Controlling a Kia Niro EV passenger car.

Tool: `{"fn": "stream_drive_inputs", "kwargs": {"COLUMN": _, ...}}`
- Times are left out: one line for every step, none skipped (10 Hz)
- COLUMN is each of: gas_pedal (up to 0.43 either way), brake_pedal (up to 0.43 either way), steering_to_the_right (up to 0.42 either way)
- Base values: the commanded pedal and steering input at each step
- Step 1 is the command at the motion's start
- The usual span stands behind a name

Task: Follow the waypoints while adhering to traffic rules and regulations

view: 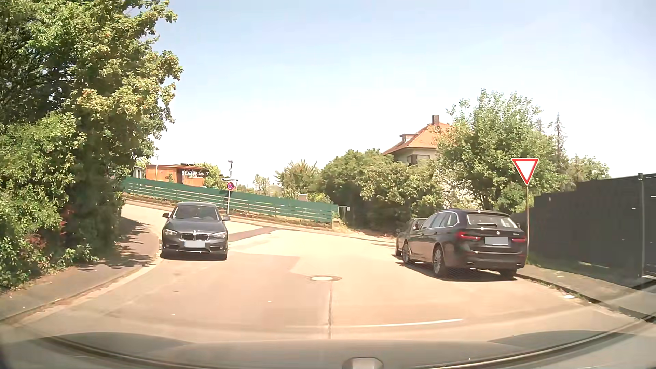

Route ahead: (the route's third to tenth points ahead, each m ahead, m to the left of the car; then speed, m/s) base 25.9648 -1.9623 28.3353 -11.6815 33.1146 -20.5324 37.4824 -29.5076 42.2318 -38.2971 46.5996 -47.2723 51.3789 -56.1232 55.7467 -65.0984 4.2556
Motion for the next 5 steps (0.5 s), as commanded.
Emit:
{"fn": "stream_drive_inputs", "kwargs": {"gas_pedal": 0.02, "brake_pedal": 0.0, "steering_to_the_right": -0.007}}
{"fn": "stream_drive_inputs", "kwargs": {"gas_pedal": 0.02, "brake_pedal": 0.0, "steering_to_the_right": -0.003}}
{"fn": "stream_drive_inputs", "kwargs": {"gas_pedal": 0.0, "brake_pedal": 0.0, "steering_to_the_right": -0.003}}
{"fn": "stream_drive_inputs", "kwargs": {"gas_pedal": 0.0, "brake_pedal": 0.0, "steering_to_the_right": -0.002}}
{"fn": "stream_drive_inputs", "kwargs": {"gas_pedal": 0.0, "brake_pedal": 0.0, "steering_to_the_right": -0.001}}
